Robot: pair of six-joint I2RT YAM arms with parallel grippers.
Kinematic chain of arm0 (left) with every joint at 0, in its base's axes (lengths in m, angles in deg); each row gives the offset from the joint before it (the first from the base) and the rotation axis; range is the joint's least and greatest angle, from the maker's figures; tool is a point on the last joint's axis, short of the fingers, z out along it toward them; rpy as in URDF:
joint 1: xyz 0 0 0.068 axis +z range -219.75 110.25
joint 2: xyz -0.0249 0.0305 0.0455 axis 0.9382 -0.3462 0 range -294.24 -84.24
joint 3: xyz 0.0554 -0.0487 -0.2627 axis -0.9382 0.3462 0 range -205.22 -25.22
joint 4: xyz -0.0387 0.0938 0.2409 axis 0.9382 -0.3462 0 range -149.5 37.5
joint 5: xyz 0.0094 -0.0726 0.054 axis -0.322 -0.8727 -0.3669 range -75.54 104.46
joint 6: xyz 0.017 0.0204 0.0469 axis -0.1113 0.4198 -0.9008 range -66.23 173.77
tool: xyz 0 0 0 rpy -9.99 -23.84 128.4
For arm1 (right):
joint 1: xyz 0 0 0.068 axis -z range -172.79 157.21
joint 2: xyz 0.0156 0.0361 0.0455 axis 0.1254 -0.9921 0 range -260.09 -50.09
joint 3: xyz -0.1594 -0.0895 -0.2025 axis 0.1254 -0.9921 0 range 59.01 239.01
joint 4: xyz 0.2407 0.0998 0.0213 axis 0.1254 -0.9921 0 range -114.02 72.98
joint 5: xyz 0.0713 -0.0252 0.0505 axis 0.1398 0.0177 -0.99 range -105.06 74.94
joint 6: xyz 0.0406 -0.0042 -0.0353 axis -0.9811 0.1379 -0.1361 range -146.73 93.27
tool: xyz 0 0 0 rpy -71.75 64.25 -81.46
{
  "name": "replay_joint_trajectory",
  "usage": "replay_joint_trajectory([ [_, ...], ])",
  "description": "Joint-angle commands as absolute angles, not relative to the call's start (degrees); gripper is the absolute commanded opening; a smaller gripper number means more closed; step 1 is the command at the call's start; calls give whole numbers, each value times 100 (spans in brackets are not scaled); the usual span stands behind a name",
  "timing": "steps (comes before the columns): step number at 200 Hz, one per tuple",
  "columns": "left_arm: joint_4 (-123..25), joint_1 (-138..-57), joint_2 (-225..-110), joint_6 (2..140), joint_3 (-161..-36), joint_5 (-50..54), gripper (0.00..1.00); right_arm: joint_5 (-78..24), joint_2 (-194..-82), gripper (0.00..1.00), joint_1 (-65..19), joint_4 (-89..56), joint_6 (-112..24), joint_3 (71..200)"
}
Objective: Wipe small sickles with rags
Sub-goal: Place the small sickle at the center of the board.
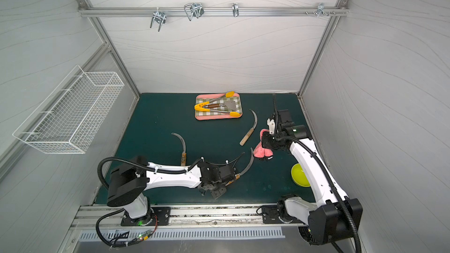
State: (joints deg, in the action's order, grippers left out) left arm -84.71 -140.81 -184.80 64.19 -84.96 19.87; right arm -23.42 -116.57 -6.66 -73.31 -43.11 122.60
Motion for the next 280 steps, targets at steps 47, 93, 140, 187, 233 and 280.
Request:
replay_joint_trajectory([
  [47, -7847, -13668, -18894, 6099, -9097, 1613, 0, -2245, -11680, 15, -702, -7707, -4141, 12299],
  [93, -7809, -13497, -19238, 5850, -9481, 1474, 0, -2304, -11749, 15, -705, -7615, -4144, 12293],
  [140, -7836, -13457, -19524, 5710, -9824, 1501, 7, -2384, -11813, 16, -709, -7516, -4144, 12207],
  [187, -7371, -13451, -19386, 5778, -9613, 1569, 36, -2448, -11817, 17, -738, -7524, -4132, 12219],
  [233, -6411, -13448, -18933, 6098, -8793, 1744, 44, -2412, -11782, 17, -910, -7591, -4170, 12229],
  [280, -4928, -13465, -18258, 6633, -7476, 1897, 46, -2258, -11836, 17, -1283, -7652, -4268, 12334],
])
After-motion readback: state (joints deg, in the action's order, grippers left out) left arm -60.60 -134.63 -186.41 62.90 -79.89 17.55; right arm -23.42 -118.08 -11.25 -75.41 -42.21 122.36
